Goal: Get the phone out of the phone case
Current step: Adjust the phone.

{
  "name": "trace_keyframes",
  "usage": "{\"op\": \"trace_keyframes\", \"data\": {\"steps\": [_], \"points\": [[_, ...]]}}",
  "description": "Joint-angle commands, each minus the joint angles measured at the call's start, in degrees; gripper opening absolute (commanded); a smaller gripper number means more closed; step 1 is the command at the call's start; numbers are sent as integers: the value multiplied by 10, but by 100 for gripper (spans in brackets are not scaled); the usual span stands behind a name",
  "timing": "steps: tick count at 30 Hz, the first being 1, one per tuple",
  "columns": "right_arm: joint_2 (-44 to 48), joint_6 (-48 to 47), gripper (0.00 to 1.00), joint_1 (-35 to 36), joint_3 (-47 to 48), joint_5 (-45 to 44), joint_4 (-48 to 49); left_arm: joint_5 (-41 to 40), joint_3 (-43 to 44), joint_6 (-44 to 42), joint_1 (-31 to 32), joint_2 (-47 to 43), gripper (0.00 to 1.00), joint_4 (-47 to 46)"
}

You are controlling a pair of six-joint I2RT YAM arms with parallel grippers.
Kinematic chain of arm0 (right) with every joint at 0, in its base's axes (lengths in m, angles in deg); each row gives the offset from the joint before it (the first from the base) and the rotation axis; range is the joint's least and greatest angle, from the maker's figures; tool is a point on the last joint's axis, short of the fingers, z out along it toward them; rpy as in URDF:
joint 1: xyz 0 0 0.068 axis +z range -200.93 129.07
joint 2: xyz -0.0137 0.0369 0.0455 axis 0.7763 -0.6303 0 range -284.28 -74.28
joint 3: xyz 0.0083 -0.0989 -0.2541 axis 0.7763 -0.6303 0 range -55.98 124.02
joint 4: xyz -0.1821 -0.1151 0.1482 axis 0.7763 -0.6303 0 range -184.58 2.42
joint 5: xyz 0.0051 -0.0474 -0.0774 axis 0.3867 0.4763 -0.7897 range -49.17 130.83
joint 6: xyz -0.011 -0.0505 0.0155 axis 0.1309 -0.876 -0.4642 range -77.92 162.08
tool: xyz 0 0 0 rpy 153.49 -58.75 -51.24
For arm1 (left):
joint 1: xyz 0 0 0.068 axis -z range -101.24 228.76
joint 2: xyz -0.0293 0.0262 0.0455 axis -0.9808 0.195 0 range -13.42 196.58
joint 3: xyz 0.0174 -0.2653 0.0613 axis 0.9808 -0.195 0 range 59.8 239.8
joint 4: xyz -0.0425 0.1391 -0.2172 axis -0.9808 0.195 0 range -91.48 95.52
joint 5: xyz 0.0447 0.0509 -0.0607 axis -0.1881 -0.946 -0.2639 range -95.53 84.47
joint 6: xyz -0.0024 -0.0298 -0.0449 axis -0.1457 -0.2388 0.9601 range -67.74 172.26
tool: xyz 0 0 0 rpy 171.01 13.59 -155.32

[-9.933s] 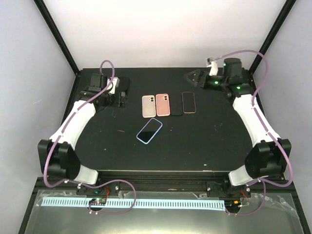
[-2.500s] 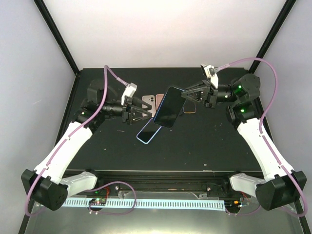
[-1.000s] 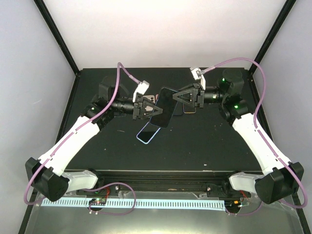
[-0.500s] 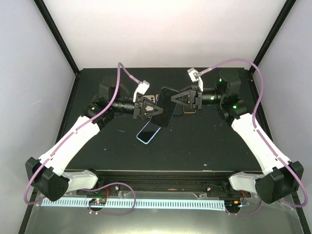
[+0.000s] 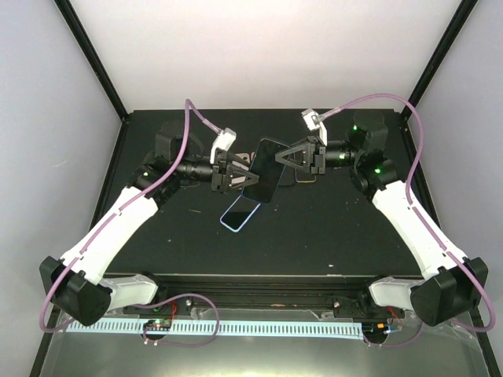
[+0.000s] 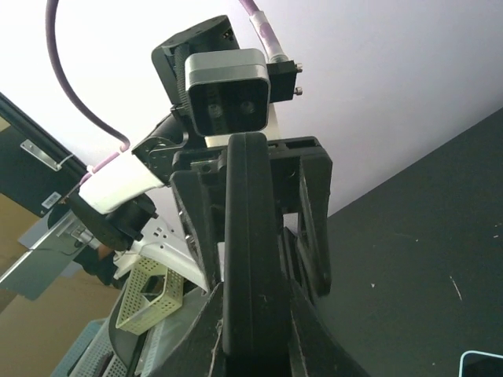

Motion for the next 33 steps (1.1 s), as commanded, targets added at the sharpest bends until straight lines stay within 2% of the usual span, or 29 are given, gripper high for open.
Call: {"op": "trace_keyframes", "data": {"steps": [1, 5, 14, 19, 33], "points": [[15, 56, 1, -14, 15, 32, 73, 20, -5, -48, -44, -30, 57, 30], [26, 78, 1, -17, 8, 53, 99, 54, -35, -60, -78, -49, 57, 41], [33, 101, 1, -18, -8, 53, 135, 82, -91, -56, -76, -103, 57, 27], [31, 100, 1, -19, -13, 43, 135, 101, -103, -44, -71, -119, 60, 11], [28, 104, 1, -18, -12, 36, 139, 14, -74, -28, -52, -98, 53, 17]]}}
